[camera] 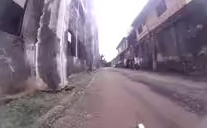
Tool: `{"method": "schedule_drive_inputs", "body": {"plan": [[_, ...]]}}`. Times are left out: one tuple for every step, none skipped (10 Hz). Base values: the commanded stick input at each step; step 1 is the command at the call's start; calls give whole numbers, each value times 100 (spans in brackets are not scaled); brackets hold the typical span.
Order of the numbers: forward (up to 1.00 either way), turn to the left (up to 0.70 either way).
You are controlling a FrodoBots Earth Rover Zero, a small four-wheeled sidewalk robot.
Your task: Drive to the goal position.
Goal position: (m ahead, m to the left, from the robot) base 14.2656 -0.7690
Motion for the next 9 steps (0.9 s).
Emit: {"method": "schedule_drive_inputs", "body": {"plan": [[70, 0], [70, 0], [70, 0], [70, 0], [70, 0], [70, 0], [70, 0], [70, 0], [70, 0]]}}
